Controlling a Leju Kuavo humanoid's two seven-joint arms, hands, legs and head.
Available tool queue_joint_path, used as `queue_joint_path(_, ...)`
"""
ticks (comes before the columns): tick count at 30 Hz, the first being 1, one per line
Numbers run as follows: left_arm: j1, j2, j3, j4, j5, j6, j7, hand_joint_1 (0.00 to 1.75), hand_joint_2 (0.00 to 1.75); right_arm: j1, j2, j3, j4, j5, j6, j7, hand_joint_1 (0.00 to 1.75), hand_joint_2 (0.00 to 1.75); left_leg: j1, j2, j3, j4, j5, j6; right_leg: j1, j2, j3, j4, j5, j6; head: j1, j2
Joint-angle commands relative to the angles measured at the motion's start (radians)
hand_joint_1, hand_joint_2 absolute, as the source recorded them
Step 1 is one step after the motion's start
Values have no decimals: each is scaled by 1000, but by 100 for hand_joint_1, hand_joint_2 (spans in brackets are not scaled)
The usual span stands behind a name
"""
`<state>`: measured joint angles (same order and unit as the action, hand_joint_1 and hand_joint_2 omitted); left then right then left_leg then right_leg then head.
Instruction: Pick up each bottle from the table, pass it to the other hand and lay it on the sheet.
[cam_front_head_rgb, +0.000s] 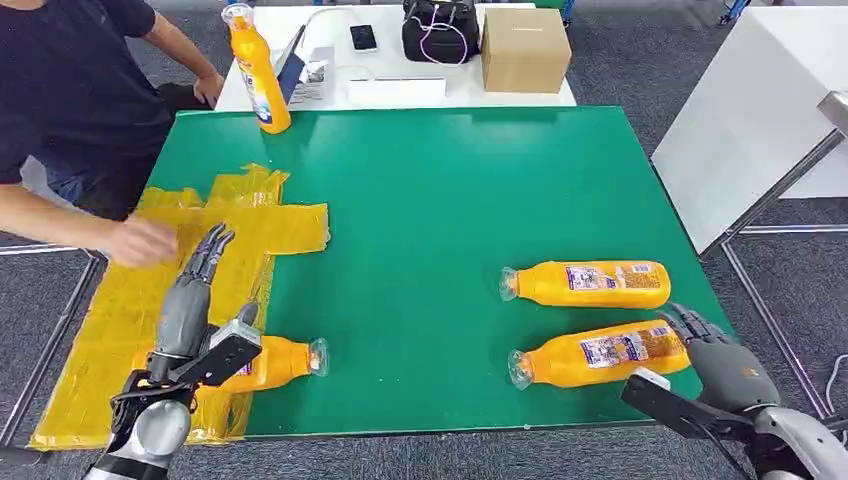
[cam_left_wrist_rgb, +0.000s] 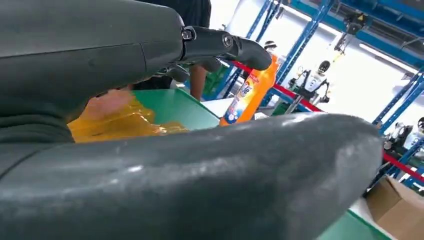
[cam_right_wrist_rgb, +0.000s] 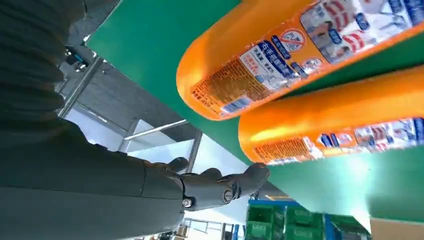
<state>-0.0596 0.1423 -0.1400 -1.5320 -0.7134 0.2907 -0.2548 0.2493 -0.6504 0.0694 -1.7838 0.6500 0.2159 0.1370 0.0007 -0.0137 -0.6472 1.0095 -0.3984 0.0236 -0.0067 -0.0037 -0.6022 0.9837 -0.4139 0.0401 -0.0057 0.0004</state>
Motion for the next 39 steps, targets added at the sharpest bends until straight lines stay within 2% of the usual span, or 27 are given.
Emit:
queue_joint_path(1, -19, -16, 2, 11, 15, 2, -10, 0, 0, -101, 44, 90, 162, 11, 11, -11, 0, 175, 1, 2, 4, -1, -1, -1, 2, 1, 5, -3, 0, -1, 0, 0)
queue_joint_path(11, -15, -12, -12, -8, 18, 15, -17, 0, 0, -195, 71, 184, 285, 81, 11, -35, 0, 175, 2, 3, 7, -1, -2, -1, 2, 2, 7, -3, -1, -1, 0, 0)
queue_joint_path(12, -14, -12, -13, -8, 18, 15, -17, 0, 0, -198, 74, 185, 285, 81, 11, -35, 0, 175, 2, 4, 10, -2, -3, -1, 2, 3, 10, -4, -1, -1, 0, 0)
queue_joint_path(14, -14, -12, -13, -8, 18, 15, -17, 0, 0, -198, 74, 185, 285, 81, 11, -35, 0, 175, 1, 2, 5, -1, -1, -1, 1, 2, 5, -2, 0, -1, 0, 0)
queue_joint_path(15, -14, -12, -13, -8, 18, 15, -17, 0, 0, -198, 74, 185, 285, 81, 11, -35, 0, 175, 1, 3, 8, -1, -3, -1, 2, 2, 8, -3, -2, -1, 0, 0)
queue_joint_path(17, -14, -12, -13, -8, 18, 15, -17, 0, 0, -198, 74, 185, 285, 81, 11, -35, 0, 175, 1, 1, 4, -1, -1, -1, 1, 0, 5, -2, -1, -1, 0, 0)
queue_joint_path(25, -17, -12, -10, -6, 31, 14, -23, 0, 0, -226, 90, 212, 314, 99, 24, -49, 0, 175, 1, 1, 4, -1, -1, -1, 1, 1, 4, -2, 0, -1, 0, 0)
queue_joint_path(26, -18, -12, -12, -4, 36, 14, -26, 0, 0, -267, 114, 265, 370, 138, 27, -54, 0, 175, 1, 2, 6, -1, -2, -1, 2, 2, 6, -2, -1, -1, 0, 0)
queue_joint_path(28, -19, -13, -15, -2, 37, 15, -27, 0, 0, -284, 121, 299, 402, 165, 34, -55, 0, 175, 2, 3, 7, -1, -2, -1, 2, 2, 8, -3, -1, -1, 0, 0)
queue_joint_path(30, -26, -10, -25, 9, 42, 14, -28, 0, 0, -302, 93, 363, 434, 189, 75, -64, 2, 175, 2, 3, 7, -2, -2, -1, 2, 2, 7, -3, 0, -1, 0, 0)
queue_joint_path(31, -32, -8, -30, 17, 45, 13, -29, 0, 0, -303, 81, 376, 442, 188, 84, -65, 152, 175, 2, 3, 10, -2, -3, -2, 3, 2, 10, -4, -1, -1, 0, 0)
queue_joint_path(32, -46, -6, -40, 39, 58, 14, -39, 0, 0, -309, 35, 426, 455, 173, 128, -87, 175, 175, 2, 3, 10, -2, -3, -2, 3, 2, 11, -4, -1, -1, 0, 0)
queue_joint_path(34, -73, -1, -56, 79, 77, 22, -52, 0, 0, -311, -24, 480, 466, 139, 164, -120, 175, 175, 2, 0, 6, -1, -1, -1, 2, -1, 6, -2, -1, -1, 0, 0)
queue_joint_path(37, -93, 4, -71, 107, 98, 30, -64, 0, 0, -313, -70, 527, 469, 97, 187, -138, 175, 175, 2, -2, 9, -1, -1, -1, 2, -3, 10, -3, -2, 0, 0, 0)
queue_joint_path(39, -120, 9, -92, 143, 117, 28, -77, 0, 0, -314, -131, 580, 465, 50, 247, -140, 175, 175, 2, -4, 10, -2, -1, 0, 2, -5, 12, -4, -2, 0, 0, 0)
